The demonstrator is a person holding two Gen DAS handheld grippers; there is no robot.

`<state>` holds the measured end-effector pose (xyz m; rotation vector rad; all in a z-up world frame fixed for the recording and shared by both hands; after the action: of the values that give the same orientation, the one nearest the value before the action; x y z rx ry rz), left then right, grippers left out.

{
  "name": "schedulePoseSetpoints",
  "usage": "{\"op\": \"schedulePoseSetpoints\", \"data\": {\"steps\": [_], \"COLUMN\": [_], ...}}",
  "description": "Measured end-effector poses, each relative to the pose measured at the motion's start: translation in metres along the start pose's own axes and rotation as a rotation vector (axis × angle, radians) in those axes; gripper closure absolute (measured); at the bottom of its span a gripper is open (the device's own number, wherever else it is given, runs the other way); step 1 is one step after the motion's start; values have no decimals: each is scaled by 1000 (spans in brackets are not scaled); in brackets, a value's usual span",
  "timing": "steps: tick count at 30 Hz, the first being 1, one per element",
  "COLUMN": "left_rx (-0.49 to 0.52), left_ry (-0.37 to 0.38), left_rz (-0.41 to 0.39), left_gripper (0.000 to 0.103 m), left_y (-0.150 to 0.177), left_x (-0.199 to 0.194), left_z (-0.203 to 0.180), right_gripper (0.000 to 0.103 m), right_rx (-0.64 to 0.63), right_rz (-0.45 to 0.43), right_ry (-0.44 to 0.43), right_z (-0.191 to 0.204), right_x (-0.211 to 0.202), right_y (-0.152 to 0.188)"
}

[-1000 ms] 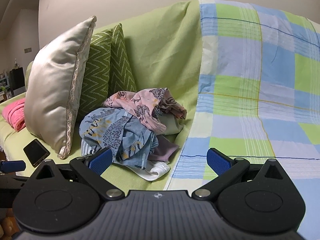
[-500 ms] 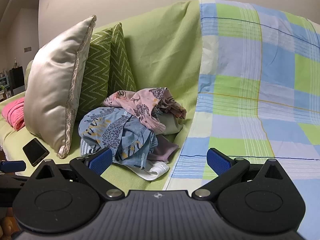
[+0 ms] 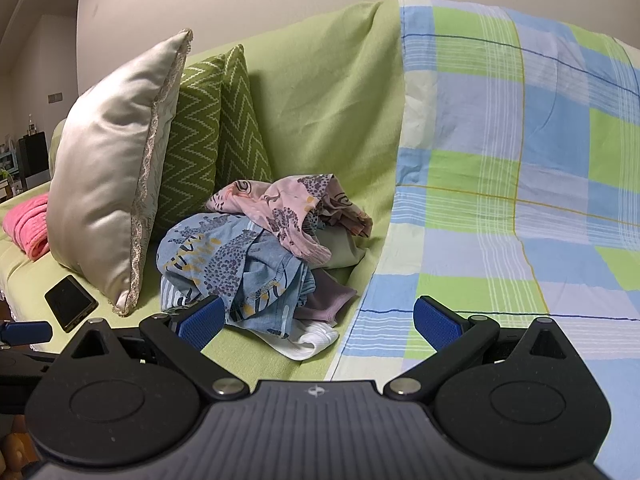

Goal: Fold clothes

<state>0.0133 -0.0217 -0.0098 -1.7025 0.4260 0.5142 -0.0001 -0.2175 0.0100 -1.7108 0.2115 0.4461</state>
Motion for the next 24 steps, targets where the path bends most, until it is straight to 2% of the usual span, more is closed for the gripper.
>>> {"op": "schedulePoseSetpoints", "data": {"steps": [24], "left_rx": [9], "left_ry": [-4], "left_rz": [12], "left_gripper": [1], "left_y": [1], "left_x": [3], "left_z": [-2], "right_gripper": [0], "right_rx": [-2], "right_rz": [8], "right_ry": [-4], "right_z": [-1], "right_x": [1], "right_y": [-1]}}
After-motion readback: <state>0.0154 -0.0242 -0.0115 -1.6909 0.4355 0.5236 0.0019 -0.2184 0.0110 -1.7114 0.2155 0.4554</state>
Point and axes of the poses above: each gripper's, at about its wrist camera, not at the fingertips, and x roughly the way its jaws point, z to its left, y to its underside, the point moved 2 cm from there along x, roughly the way its jaws point, and after that the axes turned 15 degrees about -x, right-handed, at the moved point
